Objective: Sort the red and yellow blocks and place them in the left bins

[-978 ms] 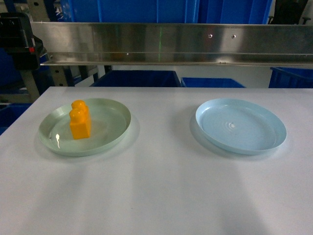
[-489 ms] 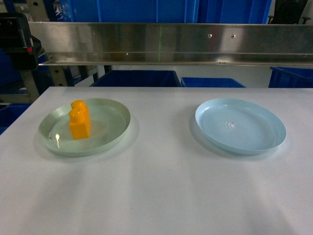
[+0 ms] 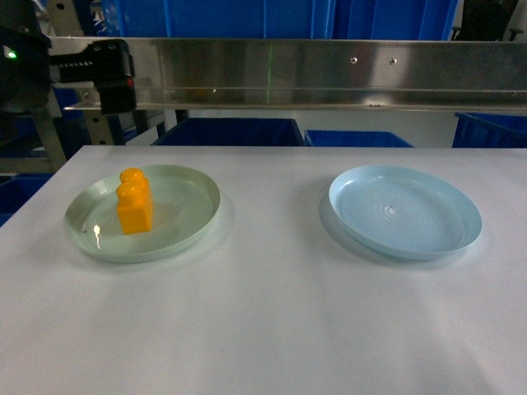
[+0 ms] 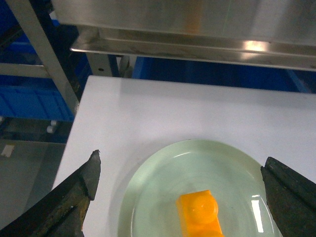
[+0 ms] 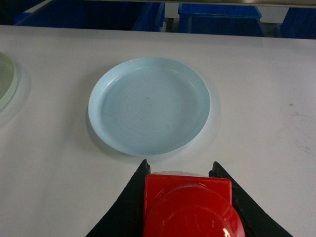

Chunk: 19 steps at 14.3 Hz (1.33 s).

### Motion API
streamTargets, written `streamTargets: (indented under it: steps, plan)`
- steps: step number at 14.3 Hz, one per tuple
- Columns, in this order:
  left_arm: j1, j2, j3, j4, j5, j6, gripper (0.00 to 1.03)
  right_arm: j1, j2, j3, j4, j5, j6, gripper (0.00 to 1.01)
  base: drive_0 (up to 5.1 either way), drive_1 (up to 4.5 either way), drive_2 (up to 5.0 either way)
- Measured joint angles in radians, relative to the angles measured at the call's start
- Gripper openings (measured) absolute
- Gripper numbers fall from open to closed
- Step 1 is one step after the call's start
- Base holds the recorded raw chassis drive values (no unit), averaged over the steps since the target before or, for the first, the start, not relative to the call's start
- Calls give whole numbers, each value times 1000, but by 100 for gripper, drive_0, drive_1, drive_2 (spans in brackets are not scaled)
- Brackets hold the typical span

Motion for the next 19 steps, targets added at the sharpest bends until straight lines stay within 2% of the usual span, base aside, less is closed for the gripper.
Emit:
streamTargets:
  steps: [2,3,6,8,11,13,14,16,17,19]
  plan:
    - [-40,94,78,-93,-35,-19,98,0,0,0,0,0,0,28,0,0,0]
    - [-47,144,95,-90,-55,-19,98,0,0,0,0,0,-3,28,0,0,0]
    - [-39,254,137,-153,-93,-23,98,-1,0,0,0,0,-6,28,0,0,0]
    - [-50,281,171,-140,-105,-23,98,-1,0,0,0,0,-6,28,0,0,0]
    - [-79,311,184,-192,-81,-29,98,-1,0,0,0,0,-6,28,0,0,0]
    - [-83,313,191,-243,-65,-53,98,-1,0,0,0,0,-6,28,0,0,0]
    - [-82,318,193,-260,-64,-59,94,-1,0,0,0,0,-6,28,0,0,0]
    - [-82,327,194,-262,-63,-72,71,-1,0,0,0,0,-6,28,0,0,0]
    - [-84,327,194,-252,-67,-72,55,-1,0,0,0,0,-6,28,0,0,0]
    - [-79,330,193,-205,-85,-64,30,-1,0,0,0,0,-6,28,0,0,0]
